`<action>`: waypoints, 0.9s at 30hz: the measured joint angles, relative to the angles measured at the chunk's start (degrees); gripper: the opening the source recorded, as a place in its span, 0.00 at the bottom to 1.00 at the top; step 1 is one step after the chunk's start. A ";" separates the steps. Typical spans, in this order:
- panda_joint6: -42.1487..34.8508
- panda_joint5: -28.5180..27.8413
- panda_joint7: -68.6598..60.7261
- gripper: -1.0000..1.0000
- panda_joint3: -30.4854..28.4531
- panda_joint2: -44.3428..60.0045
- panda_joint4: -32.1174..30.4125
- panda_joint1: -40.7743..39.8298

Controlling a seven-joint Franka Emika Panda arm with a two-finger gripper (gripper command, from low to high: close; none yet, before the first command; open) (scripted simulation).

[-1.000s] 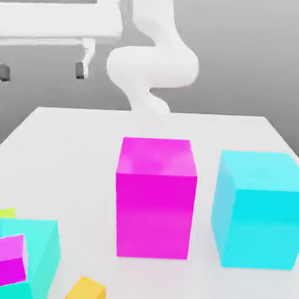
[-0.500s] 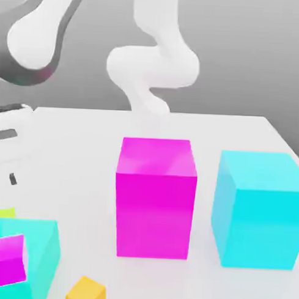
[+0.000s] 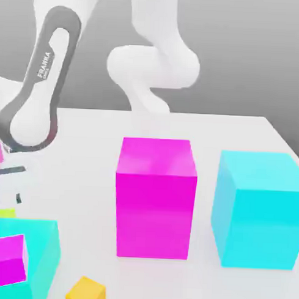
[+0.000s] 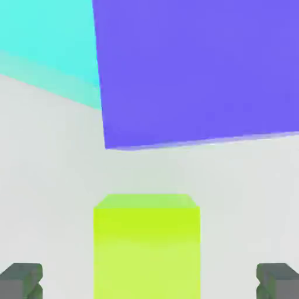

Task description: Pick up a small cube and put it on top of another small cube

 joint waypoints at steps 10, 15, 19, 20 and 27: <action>3.70 7.61 -5.68 0.00 7.65 5.99 1.87 -6.11; 0.17 -0.22 0.13 0.00 0.30 0.03 -0.09 -0.31; -2.54 -5.57 6.16 0.00 -4.63 -6.33 -0.03 3.15; -2.24 -5.08 7.12 0.00 -5.34 -8.32 0.77 2.65; -4.97 -6.64 -1.36 0.00 -0.98 -17.09 9.23 9.22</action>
